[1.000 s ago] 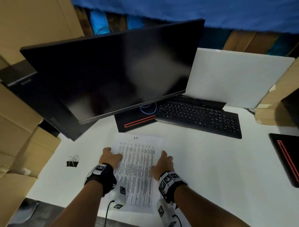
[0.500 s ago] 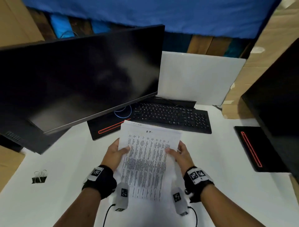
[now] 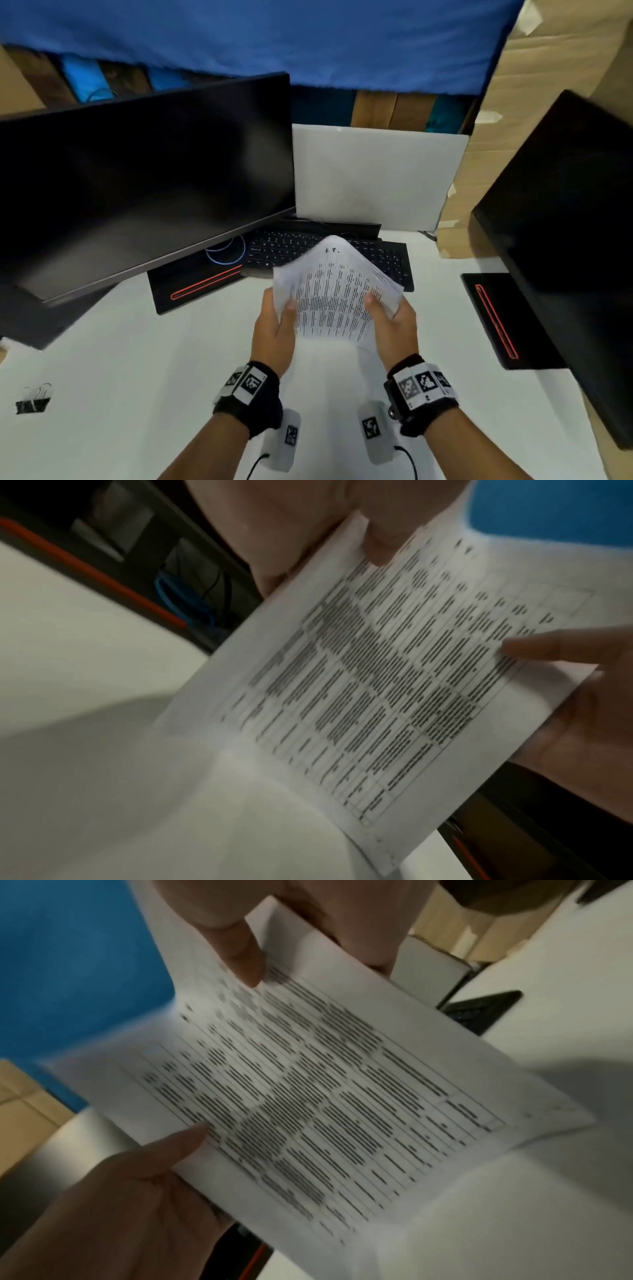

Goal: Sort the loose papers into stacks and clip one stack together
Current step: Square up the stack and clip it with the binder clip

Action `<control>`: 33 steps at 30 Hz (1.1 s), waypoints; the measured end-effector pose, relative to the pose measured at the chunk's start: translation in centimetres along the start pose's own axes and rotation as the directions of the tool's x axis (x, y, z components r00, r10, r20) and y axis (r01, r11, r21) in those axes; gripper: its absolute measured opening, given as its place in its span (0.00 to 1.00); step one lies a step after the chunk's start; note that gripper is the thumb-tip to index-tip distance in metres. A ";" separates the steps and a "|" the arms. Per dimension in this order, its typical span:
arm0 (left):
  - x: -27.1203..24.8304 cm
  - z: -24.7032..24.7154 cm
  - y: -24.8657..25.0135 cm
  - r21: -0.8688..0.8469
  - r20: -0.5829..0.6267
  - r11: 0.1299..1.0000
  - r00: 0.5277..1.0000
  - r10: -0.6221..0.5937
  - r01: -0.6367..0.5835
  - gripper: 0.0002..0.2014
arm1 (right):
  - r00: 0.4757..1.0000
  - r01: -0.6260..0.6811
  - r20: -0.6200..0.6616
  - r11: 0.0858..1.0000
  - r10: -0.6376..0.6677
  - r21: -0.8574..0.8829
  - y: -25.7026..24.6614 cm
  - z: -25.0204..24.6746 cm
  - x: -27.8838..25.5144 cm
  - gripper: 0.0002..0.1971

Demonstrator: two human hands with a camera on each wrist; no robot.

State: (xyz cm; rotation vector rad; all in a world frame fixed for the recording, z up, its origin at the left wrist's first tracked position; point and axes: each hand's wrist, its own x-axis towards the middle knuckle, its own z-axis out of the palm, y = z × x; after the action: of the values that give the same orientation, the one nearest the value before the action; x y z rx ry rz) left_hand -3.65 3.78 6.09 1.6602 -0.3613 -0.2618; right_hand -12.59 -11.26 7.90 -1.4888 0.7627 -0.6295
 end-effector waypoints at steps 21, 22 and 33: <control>2.3 1.4 6.2 -0.061 -0.279 0.992 0.956 0.092 -0.113 0.11 | 0.992 0.022 -0.122 0.957 0.014 0.290 -4.8 0.0 1.6 0.19; 2.5 1.5 6.4 -0.069 -0.300 0.992 0.950 0.084 -0.109 0.11 | 0.990 0.011 -0.141 0.958 0.031 0.288 -5.0 0.1 1.7 0.21; 3.3 -0.9 4.0 0.116 0.009 0.987 0.994 0.111 -0.111 0.13 | 0.969 0.230 0.096 0.973 -0.227 -0.026 -3.4 -1.3 2.0 0.17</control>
State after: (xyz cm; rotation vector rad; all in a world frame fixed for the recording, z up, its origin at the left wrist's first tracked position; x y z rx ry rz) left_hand -0.60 2.91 10.33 1.7478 -0.4769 -0.1617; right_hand -12.01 -13.63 11.25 -1.6421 0.5378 -0.7167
